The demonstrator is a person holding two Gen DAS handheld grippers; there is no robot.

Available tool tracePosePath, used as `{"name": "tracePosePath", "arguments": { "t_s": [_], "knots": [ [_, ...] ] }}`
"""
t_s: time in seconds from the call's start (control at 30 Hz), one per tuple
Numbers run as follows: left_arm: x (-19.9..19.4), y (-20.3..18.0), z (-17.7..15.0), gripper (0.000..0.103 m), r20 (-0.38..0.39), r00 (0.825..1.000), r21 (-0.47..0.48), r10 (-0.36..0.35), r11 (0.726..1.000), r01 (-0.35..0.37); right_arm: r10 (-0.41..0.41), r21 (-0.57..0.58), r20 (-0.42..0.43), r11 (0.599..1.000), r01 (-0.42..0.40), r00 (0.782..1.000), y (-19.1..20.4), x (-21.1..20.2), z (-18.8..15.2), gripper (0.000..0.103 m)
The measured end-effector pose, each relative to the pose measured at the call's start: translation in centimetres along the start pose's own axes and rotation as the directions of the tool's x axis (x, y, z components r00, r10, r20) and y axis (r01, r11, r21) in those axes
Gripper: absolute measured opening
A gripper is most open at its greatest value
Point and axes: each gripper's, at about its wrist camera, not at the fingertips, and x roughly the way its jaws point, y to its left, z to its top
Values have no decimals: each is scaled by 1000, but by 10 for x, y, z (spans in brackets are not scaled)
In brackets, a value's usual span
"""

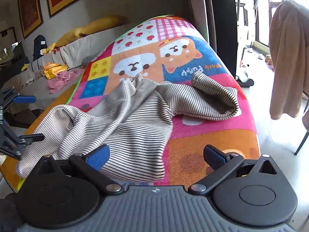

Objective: Fold clothes

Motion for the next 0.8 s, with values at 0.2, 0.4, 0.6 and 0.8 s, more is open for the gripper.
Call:
{"name": "tracePosePath", "arguments": {
  "t_s": [0.2,0.4,0.6,0.8],
  "knots": [
    [36,-45,5,103,56,994,381,88,919,-103,18,-9,-12,1000,-18,1000,13,6,-1,103],
    [69,-31,24,103,99,989,290,107,948,-132,1,-15,-41,1000,-1,999,19,7,-7,103],
    [93,71,13,103,-58,941,-103,332,936,-336,300,52,-109,954,-296,948,36,7,-6,103],
    [58,90,-11,103,-56,959,-166,277,945,-283,559,268,-278,826,-496,781,68,57,3,103]
  ]
}}
